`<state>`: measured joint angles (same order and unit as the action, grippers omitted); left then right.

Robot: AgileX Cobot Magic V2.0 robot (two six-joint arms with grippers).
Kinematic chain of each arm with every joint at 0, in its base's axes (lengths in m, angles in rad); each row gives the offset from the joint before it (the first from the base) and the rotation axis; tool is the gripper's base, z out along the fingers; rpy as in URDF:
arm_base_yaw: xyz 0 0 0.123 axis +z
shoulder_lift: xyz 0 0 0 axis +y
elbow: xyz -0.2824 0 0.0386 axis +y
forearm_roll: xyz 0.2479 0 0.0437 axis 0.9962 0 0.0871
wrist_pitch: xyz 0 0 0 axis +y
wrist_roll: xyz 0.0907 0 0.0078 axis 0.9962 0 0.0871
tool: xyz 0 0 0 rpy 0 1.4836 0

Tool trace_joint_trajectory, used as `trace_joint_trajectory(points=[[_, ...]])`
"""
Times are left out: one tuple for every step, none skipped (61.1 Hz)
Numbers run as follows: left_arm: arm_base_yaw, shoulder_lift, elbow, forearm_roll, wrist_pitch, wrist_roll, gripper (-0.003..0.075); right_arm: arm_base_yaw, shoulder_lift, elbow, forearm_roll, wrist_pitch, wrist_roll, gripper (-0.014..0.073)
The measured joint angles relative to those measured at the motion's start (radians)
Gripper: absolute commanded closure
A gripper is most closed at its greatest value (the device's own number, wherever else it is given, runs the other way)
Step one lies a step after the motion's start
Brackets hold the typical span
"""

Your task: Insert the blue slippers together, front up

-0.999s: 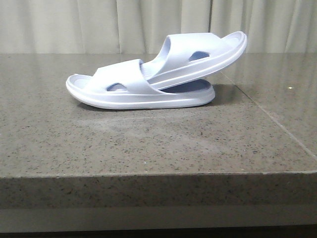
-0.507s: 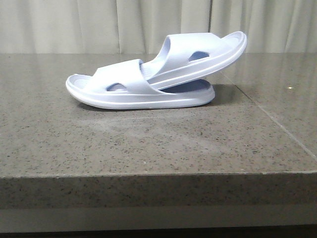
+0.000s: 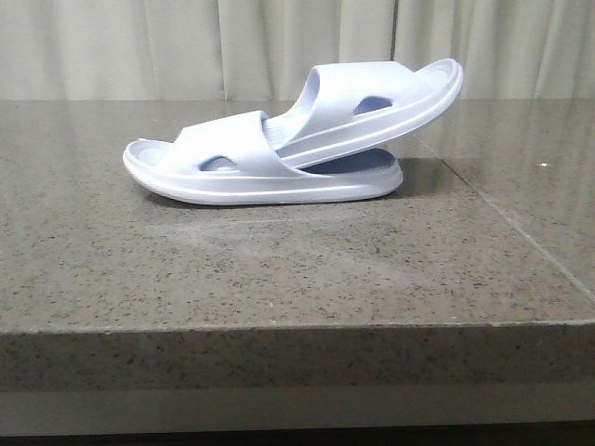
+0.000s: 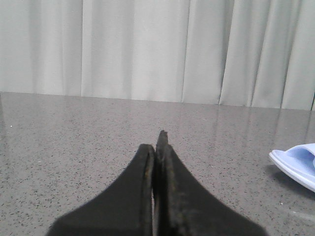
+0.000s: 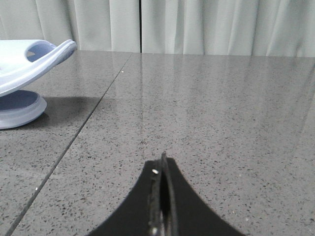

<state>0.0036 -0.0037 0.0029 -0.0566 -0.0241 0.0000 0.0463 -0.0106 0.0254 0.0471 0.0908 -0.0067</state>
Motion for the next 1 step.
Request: trace_joint_trajectory(points=[[0.0,0.0,0.0,0.0,0.0,0.0,0.0741,0.0,0.0,0.0,0.0,0.0,0.0,0.0661]])
